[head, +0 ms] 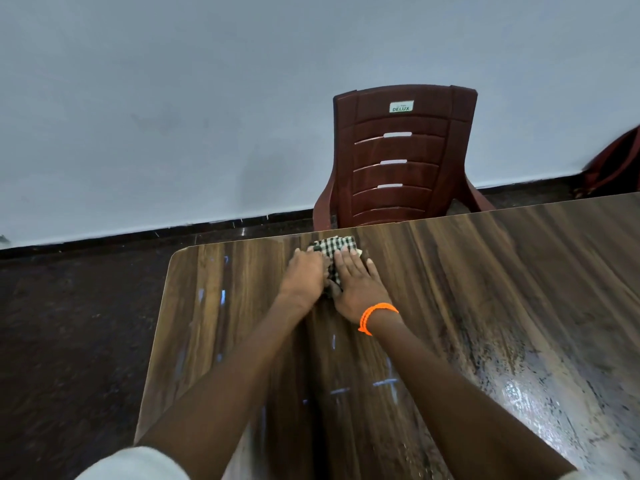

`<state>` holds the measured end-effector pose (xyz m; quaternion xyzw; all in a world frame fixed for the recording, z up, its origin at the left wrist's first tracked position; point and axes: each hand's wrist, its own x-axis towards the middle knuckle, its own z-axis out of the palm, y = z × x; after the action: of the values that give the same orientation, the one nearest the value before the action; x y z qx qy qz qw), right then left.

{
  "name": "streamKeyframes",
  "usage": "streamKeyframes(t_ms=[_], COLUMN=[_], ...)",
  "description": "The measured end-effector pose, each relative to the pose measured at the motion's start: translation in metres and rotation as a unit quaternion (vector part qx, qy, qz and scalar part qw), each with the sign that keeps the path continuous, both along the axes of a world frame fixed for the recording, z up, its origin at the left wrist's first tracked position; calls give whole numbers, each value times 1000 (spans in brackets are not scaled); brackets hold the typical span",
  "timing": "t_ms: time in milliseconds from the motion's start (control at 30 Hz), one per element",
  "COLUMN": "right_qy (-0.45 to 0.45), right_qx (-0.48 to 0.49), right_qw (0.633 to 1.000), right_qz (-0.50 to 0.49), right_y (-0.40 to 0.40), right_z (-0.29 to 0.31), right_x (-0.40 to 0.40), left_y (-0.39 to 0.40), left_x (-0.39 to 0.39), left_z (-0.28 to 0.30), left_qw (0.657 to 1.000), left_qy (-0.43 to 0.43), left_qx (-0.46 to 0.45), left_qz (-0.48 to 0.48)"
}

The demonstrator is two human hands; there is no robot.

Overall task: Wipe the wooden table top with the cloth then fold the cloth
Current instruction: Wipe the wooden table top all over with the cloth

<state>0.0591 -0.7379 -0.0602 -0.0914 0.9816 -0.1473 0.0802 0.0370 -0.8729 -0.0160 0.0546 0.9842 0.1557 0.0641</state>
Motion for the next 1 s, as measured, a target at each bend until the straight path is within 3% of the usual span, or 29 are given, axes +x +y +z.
streamKeyframes(t_ms=[200, 367, 467, 700, 1000], right_qy=[26, 47, 39, -27, -8], right_qx=[2, 19, 35, 28, -18], right_qw=[1000, 998, 997, 997, 1000], right_qz=[5, -32, -57, -69, 6], right_y=[-8, 33, 65, 69, 4], right_z=[-8, -9, -6, 1, -1], right_x=[72, 123, 126, 80, 121], left_y=[-15, 26, 55, 70, 4], left_x=[66, 105, 103, 73, 115], left_z=[-10, -11, -13, -1, -7], left_qw=[999, 983, 978, 995, 981], left_qy=[-3, 27, 21, 17, 15], left_qx=[-34, -110, -121, -54, -165], left_qz=[-26, -144, -167, -86, -103])
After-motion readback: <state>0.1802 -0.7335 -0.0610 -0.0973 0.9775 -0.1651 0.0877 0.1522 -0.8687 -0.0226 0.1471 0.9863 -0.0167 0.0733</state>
